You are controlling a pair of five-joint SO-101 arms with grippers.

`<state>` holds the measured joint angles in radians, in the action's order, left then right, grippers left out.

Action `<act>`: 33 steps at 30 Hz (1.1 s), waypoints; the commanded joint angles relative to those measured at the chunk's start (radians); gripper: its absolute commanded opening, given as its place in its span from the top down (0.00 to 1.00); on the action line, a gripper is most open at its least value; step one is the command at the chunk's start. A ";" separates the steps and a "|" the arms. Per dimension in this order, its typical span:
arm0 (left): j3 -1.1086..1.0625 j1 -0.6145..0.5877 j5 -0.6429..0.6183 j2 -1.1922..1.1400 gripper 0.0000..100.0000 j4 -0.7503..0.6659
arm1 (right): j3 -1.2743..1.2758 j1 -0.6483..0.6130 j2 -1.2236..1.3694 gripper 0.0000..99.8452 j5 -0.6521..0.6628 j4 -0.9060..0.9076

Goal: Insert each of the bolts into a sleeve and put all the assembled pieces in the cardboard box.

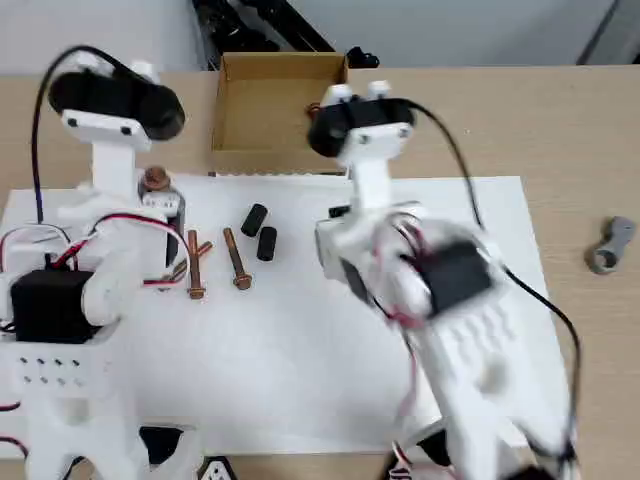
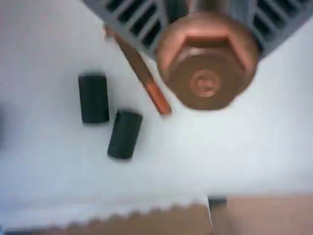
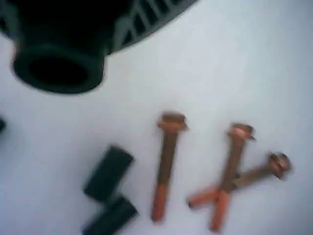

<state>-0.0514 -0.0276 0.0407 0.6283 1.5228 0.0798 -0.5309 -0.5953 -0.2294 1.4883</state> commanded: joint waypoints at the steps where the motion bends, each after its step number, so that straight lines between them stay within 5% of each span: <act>1: 0.048 0.002 -0.008 0.029 0.99 -0.130 | -0.049 0.002 -0.206 0.98 0.057 0.001; 7: 0.048 0.003 -0.091 0.029 0.99 -0.318 | 0.126 0.002 -0.486 0.98 0.180 -0.038; 15: 0.051 0.006 -0.359 0.028 0.99 -0.595 | 0.631 0.004 -0.871 0.99 0.155 -0.424; 21: 0.074 0.212 -0.390 0.028 0.99 -0.629 | 0.879 0.007 -0.998 1.00 -0.018 -0.673; 33: 0.114 0.565 -0.321 0.017 0.99 -0.583 | 0.913 0.002 -1.003 1.00 -0.021 -0.720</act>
<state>0.0115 0.4741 -0.2938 0.6299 0.9291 1.0004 -0.5309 -1.5819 -0.2463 0.7948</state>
